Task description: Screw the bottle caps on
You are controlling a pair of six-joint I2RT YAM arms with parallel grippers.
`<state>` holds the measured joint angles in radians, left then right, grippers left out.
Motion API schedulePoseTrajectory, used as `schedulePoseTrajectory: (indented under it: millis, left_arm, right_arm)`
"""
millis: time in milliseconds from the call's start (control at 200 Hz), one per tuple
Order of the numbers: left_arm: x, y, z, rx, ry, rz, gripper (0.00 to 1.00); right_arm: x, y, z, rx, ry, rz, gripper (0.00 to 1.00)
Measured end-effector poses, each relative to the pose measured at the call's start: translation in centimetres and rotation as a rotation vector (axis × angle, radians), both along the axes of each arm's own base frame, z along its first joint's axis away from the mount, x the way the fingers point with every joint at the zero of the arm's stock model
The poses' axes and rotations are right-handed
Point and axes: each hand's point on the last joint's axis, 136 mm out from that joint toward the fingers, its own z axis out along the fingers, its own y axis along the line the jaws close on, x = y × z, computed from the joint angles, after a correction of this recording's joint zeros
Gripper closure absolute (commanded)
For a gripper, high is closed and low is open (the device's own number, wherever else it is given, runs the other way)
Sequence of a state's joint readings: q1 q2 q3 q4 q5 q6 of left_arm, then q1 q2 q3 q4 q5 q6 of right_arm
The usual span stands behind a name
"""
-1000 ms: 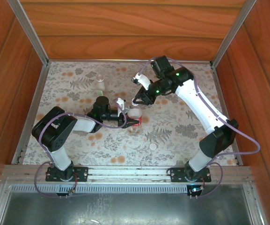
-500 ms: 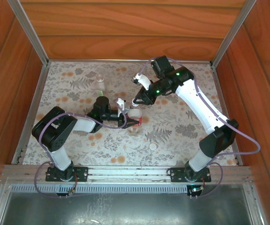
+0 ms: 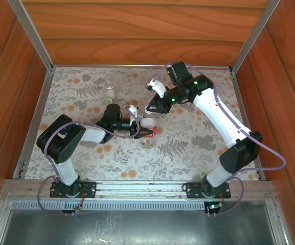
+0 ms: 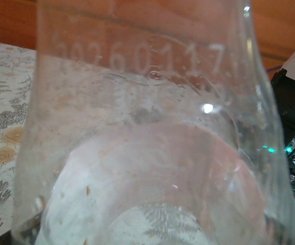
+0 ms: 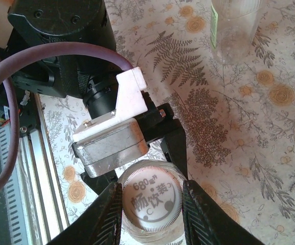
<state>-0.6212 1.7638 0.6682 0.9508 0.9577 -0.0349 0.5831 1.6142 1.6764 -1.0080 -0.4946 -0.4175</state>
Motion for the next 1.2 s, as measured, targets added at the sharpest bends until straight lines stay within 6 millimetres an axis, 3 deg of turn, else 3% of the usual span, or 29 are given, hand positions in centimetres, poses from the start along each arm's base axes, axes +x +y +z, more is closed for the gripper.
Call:
schedulePoseTrajectory:
  millis: [255,790,1199]
  left_arm:
    - [1.6,-0.1,-0.1,0.014,-0.003,0.102,0.38]
    - [8.6,-0.3,0.3,0.11,-0.126,0.563,0.39]
    - [10.4,0.1,0.4,0.178,-0.185,0.763,0.39]
  right_arm:
    - [1.0,0.0,0.0,-0.022,-0.019,-0.131,0.68]
    - [5.3,-0.1,0.0,-0.095,-0.119,-0.698,0.68]
    - [7.1,-0.5,0.2,0.002,-0.132,-1.038,0.65]
